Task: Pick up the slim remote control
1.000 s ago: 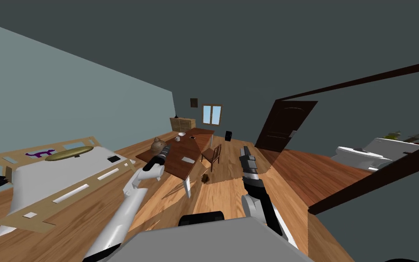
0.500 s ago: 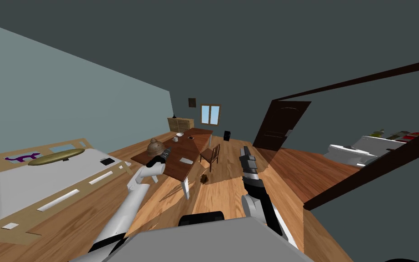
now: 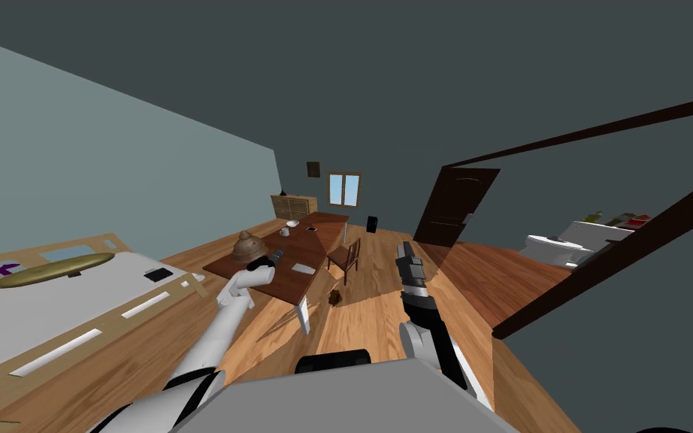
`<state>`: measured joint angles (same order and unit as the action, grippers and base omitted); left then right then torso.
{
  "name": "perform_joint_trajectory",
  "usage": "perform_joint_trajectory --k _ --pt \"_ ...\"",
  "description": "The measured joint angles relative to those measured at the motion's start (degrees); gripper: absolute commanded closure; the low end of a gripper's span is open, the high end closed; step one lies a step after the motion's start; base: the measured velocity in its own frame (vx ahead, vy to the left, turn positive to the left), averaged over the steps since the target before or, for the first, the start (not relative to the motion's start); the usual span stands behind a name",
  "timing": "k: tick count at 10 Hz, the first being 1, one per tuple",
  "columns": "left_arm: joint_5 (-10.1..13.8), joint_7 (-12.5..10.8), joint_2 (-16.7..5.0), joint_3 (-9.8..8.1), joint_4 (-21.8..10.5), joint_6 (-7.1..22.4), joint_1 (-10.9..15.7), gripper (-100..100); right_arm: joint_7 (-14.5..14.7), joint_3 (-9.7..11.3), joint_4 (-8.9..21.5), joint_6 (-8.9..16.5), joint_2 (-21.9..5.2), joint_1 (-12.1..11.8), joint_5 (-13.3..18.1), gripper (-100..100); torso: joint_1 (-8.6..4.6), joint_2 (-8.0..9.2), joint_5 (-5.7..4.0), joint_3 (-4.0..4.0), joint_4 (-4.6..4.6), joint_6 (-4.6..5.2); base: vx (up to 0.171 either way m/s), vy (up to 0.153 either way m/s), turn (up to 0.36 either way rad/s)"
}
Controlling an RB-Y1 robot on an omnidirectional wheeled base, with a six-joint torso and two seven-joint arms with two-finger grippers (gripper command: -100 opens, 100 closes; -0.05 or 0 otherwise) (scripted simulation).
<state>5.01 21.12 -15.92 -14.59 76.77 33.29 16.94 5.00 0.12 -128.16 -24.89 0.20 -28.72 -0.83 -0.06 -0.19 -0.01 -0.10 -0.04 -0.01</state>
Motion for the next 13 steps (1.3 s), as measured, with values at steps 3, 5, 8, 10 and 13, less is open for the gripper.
perform_joint_trajectory --k 3,5,8,10,13 --pt "0.90 0.72 -0.66 -0.15 -3.07 3.58 0.81 -100 0.00 0.00 0.00 0.00 0.00 0.00 0.00 0 0.01 0.06 0.01 0.04 0.01 -0.01 0.030 -0.009 -0.051" --pt "1.82 1.35 -1.59 -0.32 -5.59 7.12 2.54 -100 0.00 0.00 0.00 0.00 0.00 0.00 0.00 0 0.02 -0.03 0.00 -0.01 0.00 0.00 0.055 -0.006 -0.078" --pt "2.83 2.07 -2.33 -0.46 -8.98 11.99 3.57 -100 0.00 0.00 0.00 0.00 0.00 -0.01 0.00 0 0.02 -0.02 0.01 -0.02 -0.02 -0.04 0.047 -0.008 -0.049" --pt "3.48 2.45 -2.95 -0.54 -11.12 14.11 4.62 -100 0.00 0.00 0.00 0.00 0.00 0.00 0.00 0 0.02 0.02 0.00 0.01 0.01 -0.01 0.048 -0.006 -0.079" --pt "4.19 2.90 -3.68 -0.50 -16.13 17.41 6.61 -100 0.00 0.00 0.00 0.00 0.00 -0.01 0.00 0 0.02 -0.05 0.01 -0.04 -0.02 -0.04 0.066 -0.011 -0.086"
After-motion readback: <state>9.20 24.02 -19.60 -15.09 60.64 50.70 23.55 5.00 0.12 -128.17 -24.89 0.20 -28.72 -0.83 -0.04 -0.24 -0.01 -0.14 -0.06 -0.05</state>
